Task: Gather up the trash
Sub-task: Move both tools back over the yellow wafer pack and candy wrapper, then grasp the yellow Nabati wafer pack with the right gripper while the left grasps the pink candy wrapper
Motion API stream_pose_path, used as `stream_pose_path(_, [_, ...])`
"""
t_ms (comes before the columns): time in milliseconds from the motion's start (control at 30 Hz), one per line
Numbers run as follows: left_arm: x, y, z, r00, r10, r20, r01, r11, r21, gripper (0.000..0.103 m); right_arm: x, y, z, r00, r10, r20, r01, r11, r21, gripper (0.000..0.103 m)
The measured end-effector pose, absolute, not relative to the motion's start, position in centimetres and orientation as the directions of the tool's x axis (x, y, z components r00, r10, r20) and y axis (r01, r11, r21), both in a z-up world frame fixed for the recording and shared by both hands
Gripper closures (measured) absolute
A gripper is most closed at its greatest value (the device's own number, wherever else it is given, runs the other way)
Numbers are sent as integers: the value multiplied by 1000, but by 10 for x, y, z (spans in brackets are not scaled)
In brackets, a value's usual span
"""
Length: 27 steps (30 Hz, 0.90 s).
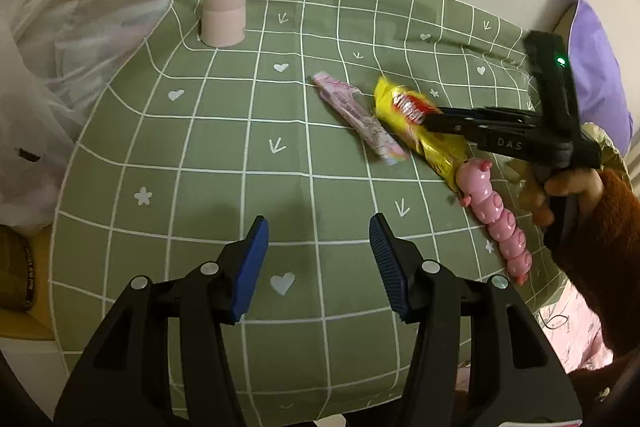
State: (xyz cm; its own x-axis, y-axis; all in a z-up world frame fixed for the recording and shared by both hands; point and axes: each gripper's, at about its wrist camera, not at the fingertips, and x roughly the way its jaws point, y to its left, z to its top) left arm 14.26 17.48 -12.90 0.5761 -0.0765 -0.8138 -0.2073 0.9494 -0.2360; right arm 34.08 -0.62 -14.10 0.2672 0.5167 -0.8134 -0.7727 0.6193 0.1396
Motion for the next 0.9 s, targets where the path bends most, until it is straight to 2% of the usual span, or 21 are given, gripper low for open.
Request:
stream_pose_path(200, [175,166,-136,590,-121,-799,-188,941,-281,53,336,-58,-139,386,426,-818,-648,757,88,85])
stream_pose_path(333, [197,160,-139,597,-111,-795,-198,939,-280,53,322,-96,-125,455,425,-783,-569,815,112,84])
stream_pose_path(367, [203,158,-141,596,-89,-798,-205,944,-259,53,320,-100,-123,469,423,-775,-553,825,116,82])
stream_pose_path(433, [213,154,-145,589,-66,-805,-210,950,-231,53,316,-111,-118,490,426,-760,-523,842,135,60])
stream_pose_path(633, [235,146,-153,558,-25,-829,-210,963,-170,53,304,-134,-118,489,434,-757,-470,862,191,56])
stream_pose_path(667, [236,146,-153,558,-37,-829,-204,962,-180,55,302,-133,-120,486,429,-761,-469,863,187,56])
stream_pose_path(733, [238,144,-153,553,-52,-831,-188,964,-186,67,298,-133,-125,474,425,-771,-474,861,183,56])
stream_pose_path(767, [238,143,-153,550,-47,-834,-183,967,-176,79,297,-132,-127,470,425,-774,-477,860,183,56])
stream_pose_path(900, [229,138,-149,556,-67,-828,-142,974,-175,87,295,-122,-133,456,433,-777,-487,852,189,56])
